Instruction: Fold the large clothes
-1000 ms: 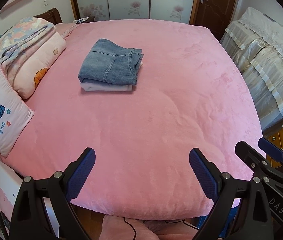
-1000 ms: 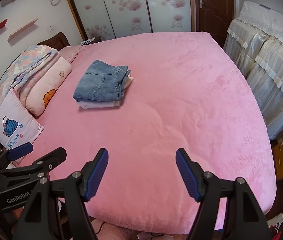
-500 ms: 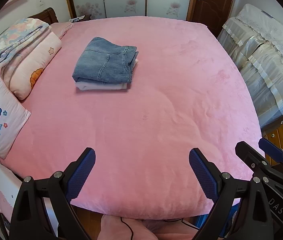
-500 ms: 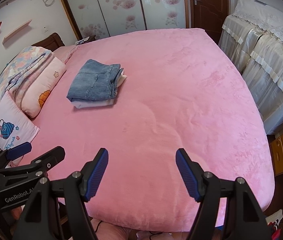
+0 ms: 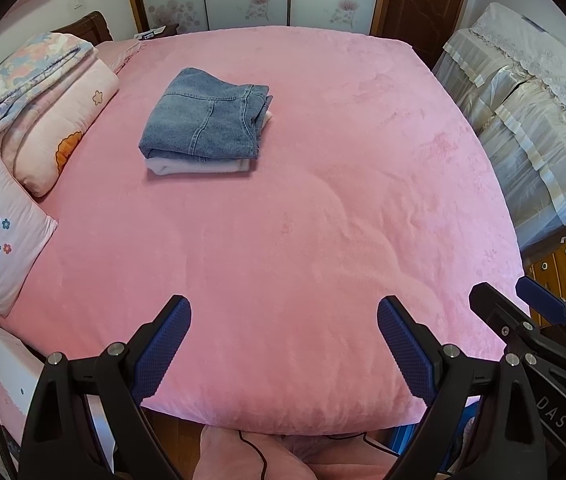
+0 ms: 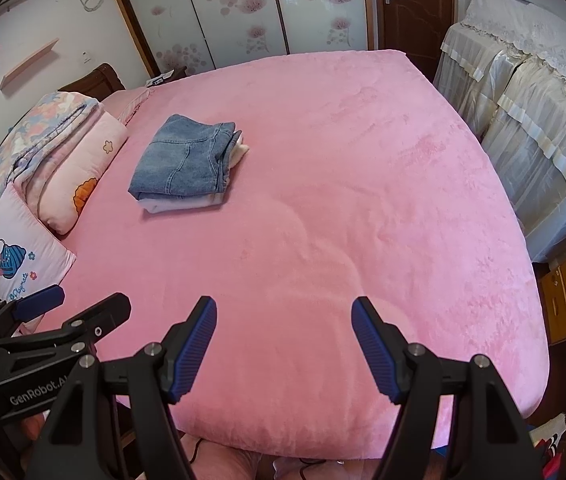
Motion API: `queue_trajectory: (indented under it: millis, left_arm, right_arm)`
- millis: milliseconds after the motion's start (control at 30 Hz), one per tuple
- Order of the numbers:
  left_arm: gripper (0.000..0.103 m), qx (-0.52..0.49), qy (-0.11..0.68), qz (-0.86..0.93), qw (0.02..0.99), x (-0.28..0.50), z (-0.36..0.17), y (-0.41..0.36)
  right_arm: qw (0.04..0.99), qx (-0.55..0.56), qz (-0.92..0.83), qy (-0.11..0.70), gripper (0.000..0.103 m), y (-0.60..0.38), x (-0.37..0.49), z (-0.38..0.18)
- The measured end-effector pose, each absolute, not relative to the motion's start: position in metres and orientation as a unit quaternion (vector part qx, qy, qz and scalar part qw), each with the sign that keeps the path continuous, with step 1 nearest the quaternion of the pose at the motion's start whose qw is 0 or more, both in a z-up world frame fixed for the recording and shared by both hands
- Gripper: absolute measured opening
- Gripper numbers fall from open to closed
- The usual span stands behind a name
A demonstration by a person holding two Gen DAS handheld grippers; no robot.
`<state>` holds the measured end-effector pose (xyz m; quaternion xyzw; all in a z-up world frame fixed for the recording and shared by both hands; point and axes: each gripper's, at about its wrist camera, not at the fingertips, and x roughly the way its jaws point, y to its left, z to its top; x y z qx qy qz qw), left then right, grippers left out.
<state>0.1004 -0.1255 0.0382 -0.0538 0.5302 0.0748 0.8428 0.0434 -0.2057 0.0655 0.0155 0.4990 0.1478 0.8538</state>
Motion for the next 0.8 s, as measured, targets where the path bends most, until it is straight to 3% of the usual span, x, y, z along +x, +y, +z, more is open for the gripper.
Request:
queue_trajectory:
  millis: [800]
  left_arm:
    - [0.093,-0.058,0.536,0.071,0.839,0.1004,0.0350,-0.1284]
  right_arm:
    - [0.853,0.015,0.149,0.499,0.070,-0.2094,0.0448,0.0642]
